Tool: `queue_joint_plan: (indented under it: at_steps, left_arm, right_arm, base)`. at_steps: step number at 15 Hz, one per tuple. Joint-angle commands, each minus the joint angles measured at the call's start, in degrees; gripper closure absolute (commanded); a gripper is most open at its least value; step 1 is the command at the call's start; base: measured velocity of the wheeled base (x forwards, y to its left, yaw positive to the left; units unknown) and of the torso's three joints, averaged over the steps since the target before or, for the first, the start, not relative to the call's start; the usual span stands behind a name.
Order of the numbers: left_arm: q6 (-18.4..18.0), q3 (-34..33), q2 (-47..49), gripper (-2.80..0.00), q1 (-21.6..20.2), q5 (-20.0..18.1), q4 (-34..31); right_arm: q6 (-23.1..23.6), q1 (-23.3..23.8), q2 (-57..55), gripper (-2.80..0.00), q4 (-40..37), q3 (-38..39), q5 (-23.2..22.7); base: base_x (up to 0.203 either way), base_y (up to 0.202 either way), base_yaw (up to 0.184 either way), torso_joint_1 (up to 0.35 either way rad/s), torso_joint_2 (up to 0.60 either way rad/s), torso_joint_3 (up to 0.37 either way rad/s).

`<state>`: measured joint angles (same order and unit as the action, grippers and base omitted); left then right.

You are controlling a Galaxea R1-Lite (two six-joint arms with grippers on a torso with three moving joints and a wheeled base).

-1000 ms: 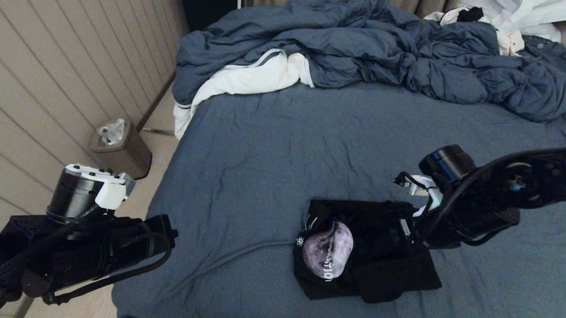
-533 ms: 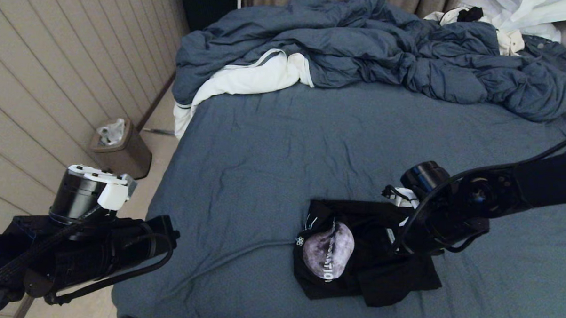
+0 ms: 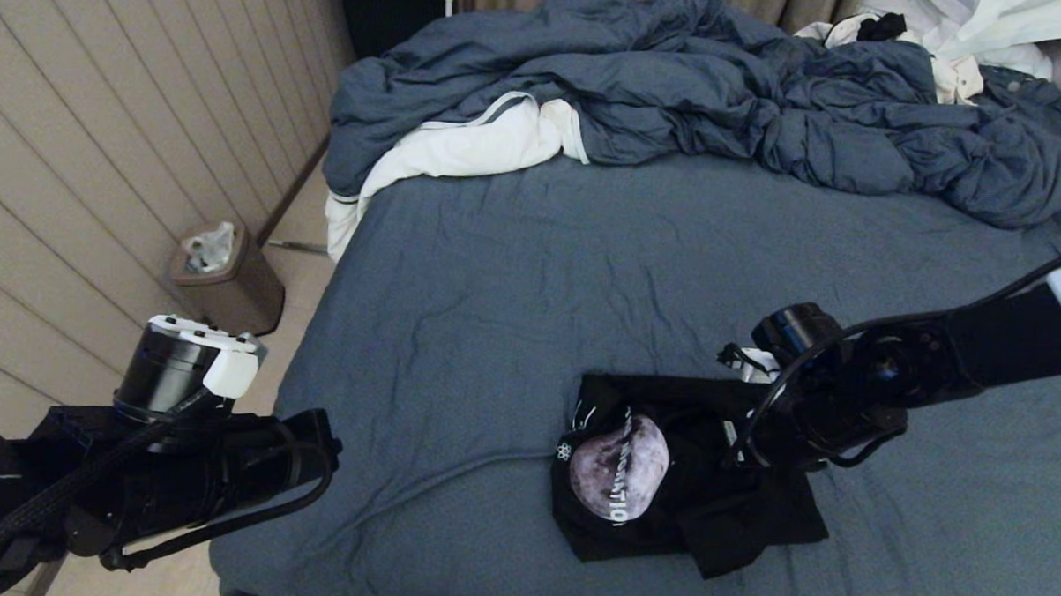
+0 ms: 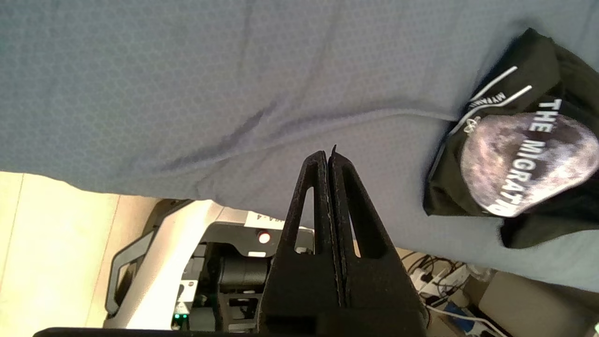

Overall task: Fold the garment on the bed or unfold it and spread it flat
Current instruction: Fold the black T-shirt

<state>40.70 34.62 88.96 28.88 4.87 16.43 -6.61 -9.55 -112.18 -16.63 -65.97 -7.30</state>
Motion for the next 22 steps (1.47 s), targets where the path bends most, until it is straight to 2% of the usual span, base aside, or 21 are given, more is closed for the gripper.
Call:
queue_joint_plan:
  at_steps: [1, 6, 12, 20, 21, 22]
  left_arm:
    - [0.25, 0.01, 1.04, 0.00, 0.04, 0.05, 0.45]
    - [0.25, 0.01, 3.10, 0.00, 0.04, 0.14, 1.43]
    - [0.25, 0.01, 4.01, 0.00, 0.13, 0.14, 1.76]
    - [0.16, 0.01, 4.78, 0.00, 0.19, 0.14, 1.77]
    - [0.25, 0.01, 4.82, 0.00, 0.21, 0.14, 1.77]
    - [0.16, 0.01, 4.82, 0.00, 0.13, 0.18, 1.90]
  right_arm:
    - [0.17, 2.93, 1.63, 0.00, -0.38, -1.80, 0.00]
    - [2.62, 7.33, 3.64, 0.00, -0.68, -3.39, 0.01]
    - [4.51, 10.15, 0.95, 0.00, -0.60, -2.45, -0.16]
    - [4.79, 10.08, -1.46, 0.00, 0.02, -1.89, -0.25]
    - [4.67, 10.08, -1.62, -1.22, 0.02, -1.88, -0.17]
    - [4.67, 10.08, -1.63, -2.80, 0.02, -1.97, -0.31]
  base:
    - [0.000, 0.000, 0.000, 0.000, 0.00, 0.000]
    - [0.000, 0.000, 0.000, 0.000, 0.00, 0.000]
    - [0.000, 0.000, 0.000, 0.000, 0.00, 0.000]
    - [0.000, 0.000, 0.000, 0.000, 0.00, 0.000]
    - [0.000, 0.000, 0.000, 0.000, 0.00, 0.000]
    - [0.000, 0.000, 0.000, 0.000, 0.00, 0.000]
